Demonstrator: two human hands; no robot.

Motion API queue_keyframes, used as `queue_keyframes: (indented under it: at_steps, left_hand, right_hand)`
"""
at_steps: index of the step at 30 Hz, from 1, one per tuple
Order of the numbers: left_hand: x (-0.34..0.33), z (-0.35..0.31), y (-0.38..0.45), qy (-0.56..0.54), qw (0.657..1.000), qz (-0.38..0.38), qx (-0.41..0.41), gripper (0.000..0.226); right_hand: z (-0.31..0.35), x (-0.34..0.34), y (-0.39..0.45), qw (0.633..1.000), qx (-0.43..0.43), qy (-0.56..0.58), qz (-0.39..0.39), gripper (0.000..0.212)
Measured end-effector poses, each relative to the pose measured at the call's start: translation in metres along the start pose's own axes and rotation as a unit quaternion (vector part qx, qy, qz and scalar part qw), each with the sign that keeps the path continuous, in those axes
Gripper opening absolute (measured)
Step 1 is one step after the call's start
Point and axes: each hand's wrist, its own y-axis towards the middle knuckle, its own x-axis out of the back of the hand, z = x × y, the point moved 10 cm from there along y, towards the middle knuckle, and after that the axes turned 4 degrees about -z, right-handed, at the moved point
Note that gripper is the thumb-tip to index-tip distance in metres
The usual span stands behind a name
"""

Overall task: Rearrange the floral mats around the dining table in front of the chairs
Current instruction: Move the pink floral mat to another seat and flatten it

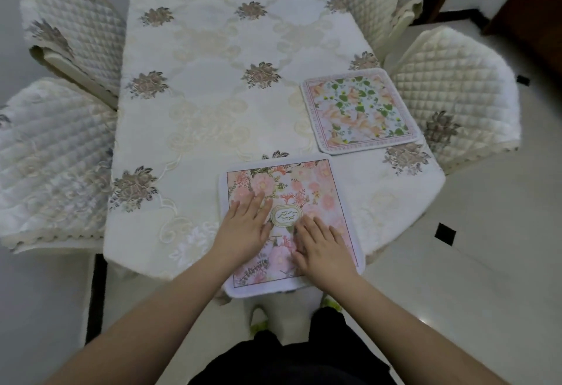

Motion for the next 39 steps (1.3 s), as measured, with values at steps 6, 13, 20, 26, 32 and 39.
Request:
queue_keyframes:
  at_steps: [6, 13, 20, 26, 32, 39]
  left_hand:
    - [-0.001, 0.002, 0.015, 0.008, 0.999, 0.002, -0.052, 0.06]
    - [0.006, 0.002, 0.045, 0.009, 0.996, -0.009, -0.087, 0.061]
    - [0.011, 0.013, 0.074, -0.028, 0.999, -0.011, -0.043, 0.06]
    - [0.019, 0.015, 0.095, 0.004, 0.998, -0.02, -0.052, 0.056]
    - [0.021, 0.018, 0.106, -0.022, 0.998, -0.011, -0.059, 0.054]
    - [0.039, 0.02, 0.105, -0.048, 0.995, -0.074, -0.04, 0.057]
  right_hand:
    - [0.016, -0.013, -0.022, 0.999, -0.02, 0.034, -0.008, 0.082]
    - [0.017, -0.026, -0.034, 1.0, 0.006, 0.003, 0.014, 0.107]
    - [0.02, -0.027, -0.038, 1.0, 0.004, 0.002, 0.021, 0.105]
    - [0.022, -0.022, -0.04, 1.0, 0.002, 0.02, 0.023, 0.1]
    - [0.024, -0.015, -0.042, 0.999, 0.001, 0.023, 0.023, 0.094]
    - [0.029, 0.001, -0.047, 0.999, 0.01, 0.015, -0.03, 0.083]
